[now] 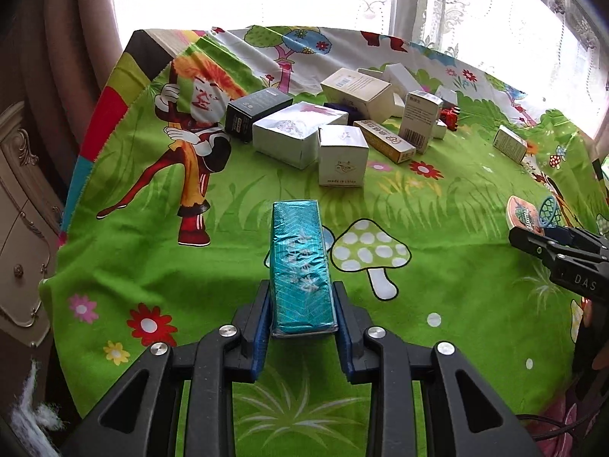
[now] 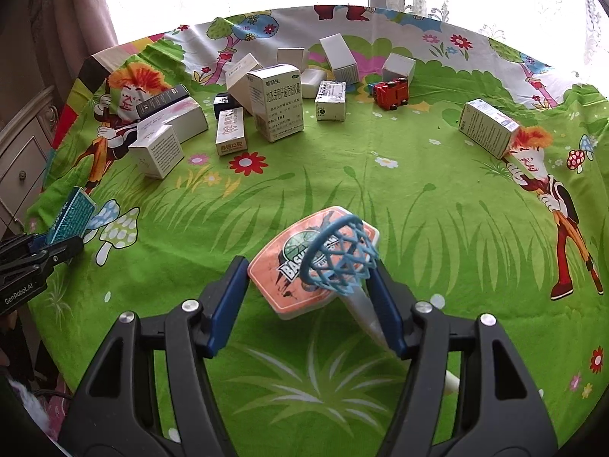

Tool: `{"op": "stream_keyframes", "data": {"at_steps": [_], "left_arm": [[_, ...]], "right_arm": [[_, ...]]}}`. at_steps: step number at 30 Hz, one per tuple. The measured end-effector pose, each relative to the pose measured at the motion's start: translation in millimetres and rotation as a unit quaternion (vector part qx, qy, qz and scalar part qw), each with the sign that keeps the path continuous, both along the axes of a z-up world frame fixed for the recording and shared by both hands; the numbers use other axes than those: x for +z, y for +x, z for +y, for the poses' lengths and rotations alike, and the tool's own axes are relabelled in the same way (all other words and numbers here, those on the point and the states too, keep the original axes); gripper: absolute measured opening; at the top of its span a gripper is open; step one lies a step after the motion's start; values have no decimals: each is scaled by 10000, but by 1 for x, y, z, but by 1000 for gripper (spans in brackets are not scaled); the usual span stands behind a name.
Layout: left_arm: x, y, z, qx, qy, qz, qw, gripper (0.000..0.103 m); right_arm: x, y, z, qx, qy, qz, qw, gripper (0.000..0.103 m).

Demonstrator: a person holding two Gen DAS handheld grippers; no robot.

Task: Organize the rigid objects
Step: 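Carry the teal pack and hoop to the cardboard box and release both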

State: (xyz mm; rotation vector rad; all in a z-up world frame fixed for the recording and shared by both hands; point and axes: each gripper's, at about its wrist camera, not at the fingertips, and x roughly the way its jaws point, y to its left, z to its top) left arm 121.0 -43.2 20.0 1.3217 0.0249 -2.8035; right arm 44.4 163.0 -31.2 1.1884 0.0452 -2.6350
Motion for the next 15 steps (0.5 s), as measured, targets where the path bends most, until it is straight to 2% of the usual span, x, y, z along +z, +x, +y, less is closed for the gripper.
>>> {"op": "stream_keyframes", "data": {"at_steps": [6, 15], "left_arm": [[4, 12, 15, -199, 48, -23, 9998, 31], [7, 24, 44, -561, -15, -9, 9984, 31]], "right_arm": [[7, 27, -15, 290, 77, 21, 9995, 67], [19, 72, -5, 331, -18, 99, 9994, 67]]}}
